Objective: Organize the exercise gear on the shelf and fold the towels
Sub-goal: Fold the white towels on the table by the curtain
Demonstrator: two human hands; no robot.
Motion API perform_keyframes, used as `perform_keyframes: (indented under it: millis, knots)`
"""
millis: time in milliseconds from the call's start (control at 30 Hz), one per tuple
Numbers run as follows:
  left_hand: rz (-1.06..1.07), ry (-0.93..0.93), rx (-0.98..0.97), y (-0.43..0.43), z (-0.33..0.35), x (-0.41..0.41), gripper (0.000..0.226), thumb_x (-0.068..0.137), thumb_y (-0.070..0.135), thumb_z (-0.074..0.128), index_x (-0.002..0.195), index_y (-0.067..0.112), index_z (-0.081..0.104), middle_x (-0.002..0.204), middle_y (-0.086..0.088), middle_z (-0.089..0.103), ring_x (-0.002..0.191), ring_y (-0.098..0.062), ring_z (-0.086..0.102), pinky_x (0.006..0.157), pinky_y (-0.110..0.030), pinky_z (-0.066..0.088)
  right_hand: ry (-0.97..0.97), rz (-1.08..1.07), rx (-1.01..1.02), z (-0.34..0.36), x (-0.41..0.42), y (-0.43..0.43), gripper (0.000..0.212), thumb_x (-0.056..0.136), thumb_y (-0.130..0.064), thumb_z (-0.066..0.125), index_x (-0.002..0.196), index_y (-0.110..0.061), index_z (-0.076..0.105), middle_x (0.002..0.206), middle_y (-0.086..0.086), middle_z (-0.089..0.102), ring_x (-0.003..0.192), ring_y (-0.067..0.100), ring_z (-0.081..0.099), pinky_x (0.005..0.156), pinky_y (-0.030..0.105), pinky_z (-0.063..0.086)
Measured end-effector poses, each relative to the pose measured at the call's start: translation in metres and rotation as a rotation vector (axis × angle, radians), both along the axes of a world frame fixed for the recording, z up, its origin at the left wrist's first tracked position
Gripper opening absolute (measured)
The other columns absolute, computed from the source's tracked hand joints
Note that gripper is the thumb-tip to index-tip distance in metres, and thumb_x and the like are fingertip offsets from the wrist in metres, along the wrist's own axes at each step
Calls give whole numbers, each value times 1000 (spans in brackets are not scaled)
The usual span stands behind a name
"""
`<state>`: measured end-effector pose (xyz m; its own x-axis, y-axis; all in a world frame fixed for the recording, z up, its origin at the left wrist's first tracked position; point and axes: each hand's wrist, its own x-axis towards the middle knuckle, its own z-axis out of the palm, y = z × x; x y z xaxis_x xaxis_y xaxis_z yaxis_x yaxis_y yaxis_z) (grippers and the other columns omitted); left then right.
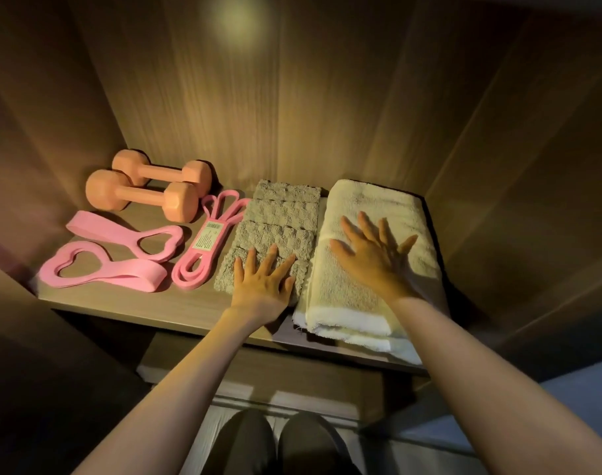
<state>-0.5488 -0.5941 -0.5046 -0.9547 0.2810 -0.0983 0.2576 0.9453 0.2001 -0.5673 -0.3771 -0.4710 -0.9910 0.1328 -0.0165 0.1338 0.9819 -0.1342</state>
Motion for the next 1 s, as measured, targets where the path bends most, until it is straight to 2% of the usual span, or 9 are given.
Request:
perform_keyframes:
  millis: [133, 233, 333, 433, 500, 567, 633, 833, 1000]
  knots:
    - [-3, -26, 1, 0, 13, 5, 52, 100, 50, 18, 149, 44, 4, 161, 2, -5, 146, -35, -10, 114, -54, -10, 82, 34, -197, 3, 32, -4, 49, 100, -44, 30, 149, -40, 22, 159, -15, 11, 148, 17, -2, 113, 48, -16]
    - [-7, -31, 48, 2, 30, 11, 51, 100, 49, 20, 150, 40, 12, 161, 1, 3, 147, -32, -3, 116, -56, -4, -31, 43, -204, 12, 62, -1, 48, 102, -33, 33, 149, -36, 24, 159, -14, 15, 147, 13, 10, 120, 42, 4]
    - [-16, -36, 58, 7, 49, 24, 51, 100, 46, 27, 149, 39, 16, 160, 0, 7, 147, -30, -1, 117, -56, 2, -227, 28, -274, 34, 95, 5, 48, 100, -32, 36, 148, -31, 32, 154, -4, 32, 138, 19, 35, 111, 33, 31]
    - [-33, 26, 107, 15, 70, 51, 50, 99, 41, 33, 148, 35, 26, 159, -3, 17, 147, -32, 7, 117, -55, 9, -115, 11, -197, 54, 134, 5, 46, 96, -32, 39, 142, -27, 45, 136, 5, 55, 117, 27, 54, 89, 34, 46]
    - [-71, 137, 128, 18, 82, 75, 47, 99, 43, 34, 144, 29, 36, 153, -5, 33, 143, -32, 23, 116, -52, 19, 36, 32, -195, 62, 161, 5, 48, 95, -31, 45, 142, -27, 44, 136, 3, 55, 117, 25, 54, 88, 35, 47]
    - [-126, 248, 152, 19, 93, 97, 49, 98, 44, 35, 143, 25, 38, 143, -4, 47, 134, -28, 39, 111, -48, 29, 183, 89, -206, 65, 187, 6, 47, 95, -31, 48, 142, -26, 45, 141, -3, 51, 126, 17, 49, 97, 32, 42]
    - [-186, 319, 182, 18, 102, 115, 50, 98, 43, 37, 145, 28, 34, 141, 1, 50, 130, -22, 44, 107, -45, 34, 297, 119, -238, 66, 211, 7, 46, 95, -32, 51, 140, -28, 47, 141, -9, 51, 129, 11, 45, 102, 29, 38]
    - [-276, 327, 177, 21, 103, 158, 55, 98, 47, 37, 149, 33, 23, 151, 2, 36, 139, -22, 31, 112, -45, 28, 419, 83, -247, 65, 261, 10, 43, 93, -41, 54, 135, -33, 51, 134, -14, 55, 120, 10, 49, 94, 28, 39]
    - [-316, 267, 203, 30, 86, 174, 56, 96, 50, 39, 148, 37, 24, 158, 0, 21, 146, -26, 15, 116, -47, 21, 400, 52, -192, 52, 281, 18, 46, 91, -43, 56, 134, -30, 52, 133, -10, 57, 119, 14, 51, 95, 36, 43]
